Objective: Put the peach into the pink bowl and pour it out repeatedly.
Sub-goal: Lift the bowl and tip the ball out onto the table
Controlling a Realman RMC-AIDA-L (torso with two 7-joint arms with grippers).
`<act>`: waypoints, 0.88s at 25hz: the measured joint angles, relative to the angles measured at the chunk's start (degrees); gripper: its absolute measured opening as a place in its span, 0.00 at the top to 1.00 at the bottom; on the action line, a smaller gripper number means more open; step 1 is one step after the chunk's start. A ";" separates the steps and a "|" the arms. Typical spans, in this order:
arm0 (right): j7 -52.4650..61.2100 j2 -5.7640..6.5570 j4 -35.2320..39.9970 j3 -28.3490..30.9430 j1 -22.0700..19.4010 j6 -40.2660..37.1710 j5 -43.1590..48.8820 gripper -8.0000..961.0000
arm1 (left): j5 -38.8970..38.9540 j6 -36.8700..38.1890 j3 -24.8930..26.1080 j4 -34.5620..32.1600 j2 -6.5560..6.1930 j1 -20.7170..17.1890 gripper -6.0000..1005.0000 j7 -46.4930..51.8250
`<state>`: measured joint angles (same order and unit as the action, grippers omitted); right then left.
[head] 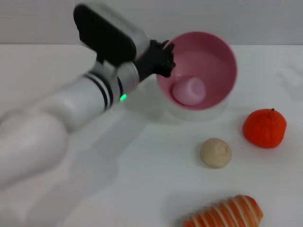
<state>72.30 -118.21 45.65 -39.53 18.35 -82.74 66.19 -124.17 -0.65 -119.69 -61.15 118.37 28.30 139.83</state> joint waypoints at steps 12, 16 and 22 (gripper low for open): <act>-1.01 1.38 -2.83 2.42 2.56 1.62 0.24 0.47 | -5.27 -39.03 -21.78 5.85 0.17 -6.46 0.95 -3.99; -1.03 1.39 -3.29 2.20 3.46 1.73 0.61 0.47 | -5.28 -41.29 -22.72 6.17 0.18 -7.19 0.95 -4.46; -1.05 1.12 -3.36 2.10 3.57 2.33 0.93 0.47 | -5.31 -47.66 -25.05 6.84 0.28 -8.12 0.95 -6.91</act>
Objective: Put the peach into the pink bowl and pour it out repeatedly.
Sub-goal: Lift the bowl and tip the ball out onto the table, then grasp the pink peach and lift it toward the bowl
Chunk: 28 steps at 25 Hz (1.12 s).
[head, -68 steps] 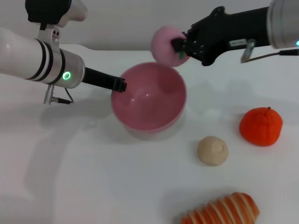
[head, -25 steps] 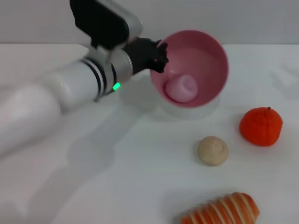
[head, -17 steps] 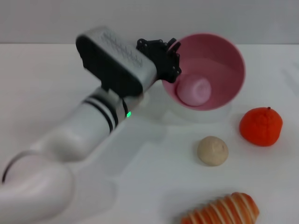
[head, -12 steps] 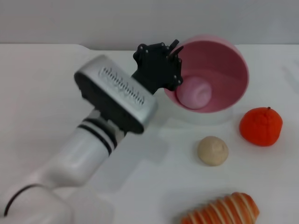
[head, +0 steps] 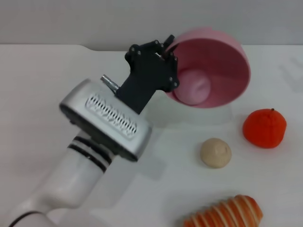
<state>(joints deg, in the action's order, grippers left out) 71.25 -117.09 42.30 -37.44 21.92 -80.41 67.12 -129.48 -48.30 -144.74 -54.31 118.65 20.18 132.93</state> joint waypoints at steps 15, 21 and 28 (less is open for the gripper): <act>0.01 -0.93 -0.13 0.29 -1.09 0.01 0.00 0.47 | -0.08 -10.62 -5.66 0.75 0.17 -2.55 0.95 -9.03; 0.01 -1.03 -0.13 0.07 -1.09 -0.01 0.00 0.47 | -0.08 -11.48 -5.92 0.77 0.17 -2.95 0.95 -9.25; 0.16 -1.04 -0.11 -0.04 -1.08 -0.02 0.00 0.47 | 1.74 -9.87 -3.88 0.23 0.12 -3.00 0.95 -6.71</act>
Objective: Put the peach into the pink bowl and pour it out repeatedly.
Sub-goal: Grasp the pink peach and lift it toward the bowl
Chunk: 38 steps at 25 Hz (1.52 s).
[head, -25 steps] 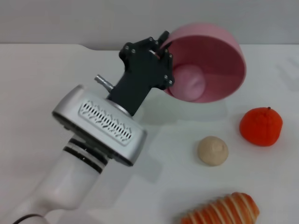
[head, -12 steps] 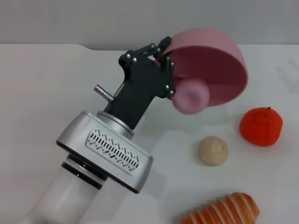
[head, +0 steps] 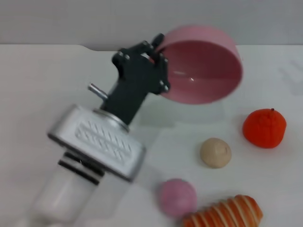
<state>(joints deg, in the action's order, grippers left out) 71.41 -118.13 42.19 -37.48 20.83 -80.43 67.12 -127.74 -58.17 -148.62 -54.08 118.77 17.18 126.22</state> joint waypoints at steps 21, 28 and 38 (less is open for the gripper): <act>37.78 0.17 40.79 -14.38 5.40 -31.78 36.01 0.47 | 4.25 98.55 65.14 -1.29 -0.95 20.07 0.95 13.97; 46.98 -0.64 36.12 -30.72 13.48 -26.73 56.83 0.47 | 4.15 104.88 72.74 -1.58 -1.23 20.66 0.95 13.84; 49.90 -0.81 16.50 -48.86 20.72 -7.14 59.59 0.51 | 4.17 106.27 72.73 -1.11 -1.23 20.21 0.95 13.72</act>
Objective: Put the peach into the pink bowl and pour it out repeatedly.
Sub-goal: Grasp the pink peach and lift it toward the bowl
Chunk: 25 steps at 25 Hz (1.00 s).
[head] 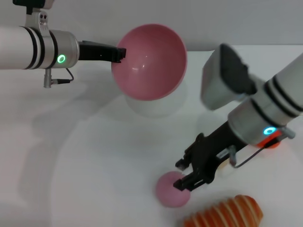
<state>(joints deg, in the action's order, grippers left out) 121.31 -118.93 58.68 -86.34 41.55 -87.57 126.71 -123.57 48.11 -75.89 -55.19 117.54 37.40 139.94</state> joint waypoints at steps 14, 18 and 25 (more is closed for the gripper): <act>1.61 -0.33 -5.08 -6.17 0.64 7.19 -1.19 0.56 | 0.09 0.29 -0.08 0.09 0.14 -1.22 0.95 -0.12; 1.60 -0.33 -5.09 -7.01 0.53 7.53 -1.28 0.58 | 0.10 0.29 -0.08 0.09 0.10 -1.40 0.95 -0.19; 1.60 -0.27 -4.68 -7.16 0.49 7.69 -1.28 0.64 | 0.09 0.13 -0.04 0.09 0.07 -1.48 0.95 -0.58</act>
<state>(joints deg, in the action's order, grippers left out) 122.91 -119.20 54.00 -93.50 42.04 -79.87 125.43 -123.48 48.23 -75.93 -55.10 117.61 35.91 139.36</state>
